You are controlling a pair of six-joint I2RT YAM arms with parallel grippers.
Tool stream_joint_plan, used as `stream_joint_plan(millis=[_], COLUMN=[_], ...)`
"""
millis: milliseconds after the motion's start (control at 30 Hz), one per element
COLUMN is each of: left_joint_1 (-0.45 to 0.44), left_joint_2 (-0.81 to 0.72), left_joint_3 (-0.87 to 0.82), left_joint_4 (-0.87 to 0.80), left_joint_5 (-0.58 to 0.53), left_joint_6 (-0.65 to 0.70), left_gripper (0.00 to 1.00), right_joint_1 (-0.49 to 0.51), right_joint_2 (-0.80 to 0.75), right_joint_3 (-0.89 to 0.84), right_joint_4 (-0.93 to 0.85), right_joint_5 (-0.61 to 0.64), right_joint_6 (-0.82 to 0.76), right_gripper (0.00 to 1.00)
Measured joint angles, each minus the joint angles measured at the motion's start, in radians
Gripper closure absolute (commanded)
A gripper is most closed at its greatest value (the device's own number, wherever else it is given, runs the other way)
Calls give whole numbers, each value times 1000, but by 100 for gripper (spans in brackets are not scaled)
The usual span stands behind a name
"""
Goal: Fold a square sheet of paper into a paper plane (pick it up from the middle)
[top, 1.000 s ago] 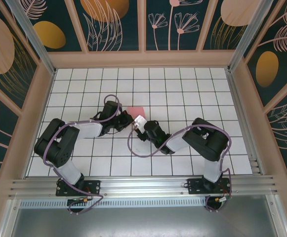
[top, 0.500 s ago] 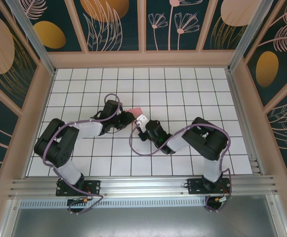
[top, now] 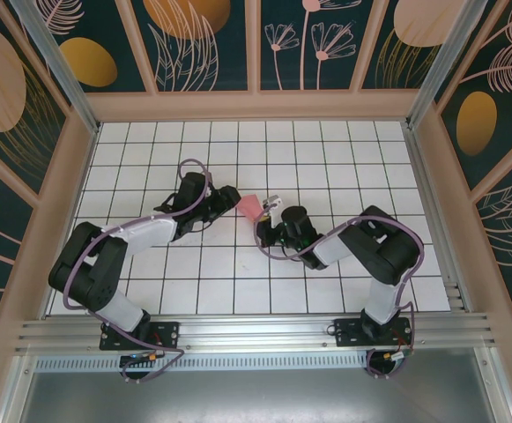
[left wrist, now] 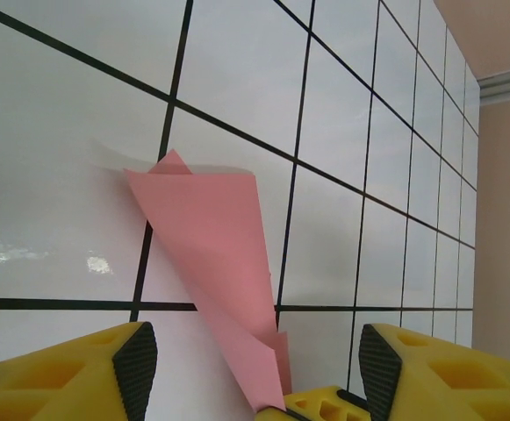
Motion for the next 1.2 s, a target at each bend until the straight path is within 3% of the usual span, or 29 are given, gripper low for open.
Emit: stream_joint_plan(millis=[233,600,1200], left_joint_1=[0,-21,-48], left_joint_2=[-7,89,270], left_joint_3=[-42,-28,79], left_joint_4=[53,123,138], left_joint_5=[17,86,122], left_joint_6=[39,115,164], left_gripper=[41,59,57], right_joint_1=[-60,-113,-165], right_joint_2=[0,0,25], right_joint_3=[-19,-58,-93], right_joint_4=[52,112,140], right_joint_5=[-104,-142,-178], right_joint_6=[190,402,566], right_gripper=[100,100,100])
